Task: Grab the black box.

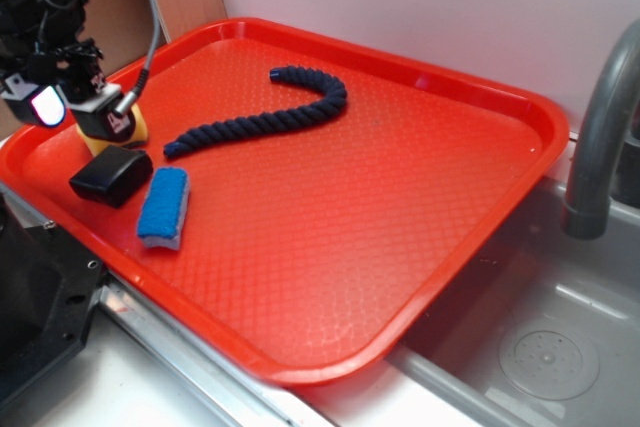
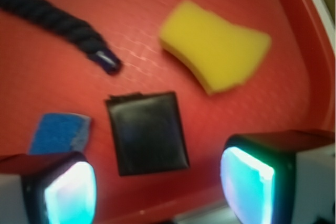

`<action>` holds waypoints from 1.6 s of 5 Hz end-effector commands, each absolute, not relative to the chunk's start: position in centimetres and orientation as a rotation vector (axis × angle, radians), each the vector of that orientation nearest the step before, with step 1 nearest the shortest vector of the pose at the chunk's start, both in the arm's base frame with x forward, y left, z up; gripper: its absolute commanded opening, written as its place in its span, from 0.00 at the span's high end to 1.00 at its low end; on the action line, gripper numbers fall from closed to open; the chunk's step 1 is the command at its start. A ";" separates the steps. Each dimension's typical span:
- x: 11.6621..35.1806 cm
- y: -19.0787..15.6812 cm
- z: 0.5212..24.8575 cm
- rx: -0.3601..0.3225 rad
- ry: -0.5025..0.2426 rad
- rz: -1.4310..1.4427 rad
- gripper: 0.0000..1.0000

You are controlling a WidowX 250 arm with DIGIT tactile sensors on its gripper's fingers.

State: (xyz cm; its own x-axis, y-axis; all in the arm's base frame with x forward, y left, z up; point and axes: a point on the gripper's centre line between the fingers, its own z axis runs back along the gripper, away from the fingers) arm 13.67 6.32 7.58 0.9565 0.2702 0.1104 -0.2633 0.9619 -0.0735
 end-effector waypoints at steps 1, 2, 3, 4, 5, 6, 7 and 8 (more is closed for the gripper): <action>13.5 6.8 2.6 -0.075 -0.064 0.264 0.00; 14.0 6.5 0.8 -0.104 0.002 0.256 0.00; 14.1 6.4 0.6 -0.095 0.033 0.253 0.99; 14.1 6.4 1.2 -0.085 0.030 0.237 1.00; 14.5 6.0 3.7 -0.095 0.037 0.199 1.00; 15.2 5.8 8.6 -0.153 0.020 0.143 1.00; 16.2 5.7 13.7 -0.127 -0.073 0.049 1.00; 18.5 3.5 18.7 0.002 -0.065 0.032 1.00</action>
State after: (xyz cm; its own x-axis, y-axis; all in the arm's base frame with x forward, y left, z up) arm 18.93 3.35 17.85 0.9990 0.0327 0.0317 -0.0323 0.9994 -0.0135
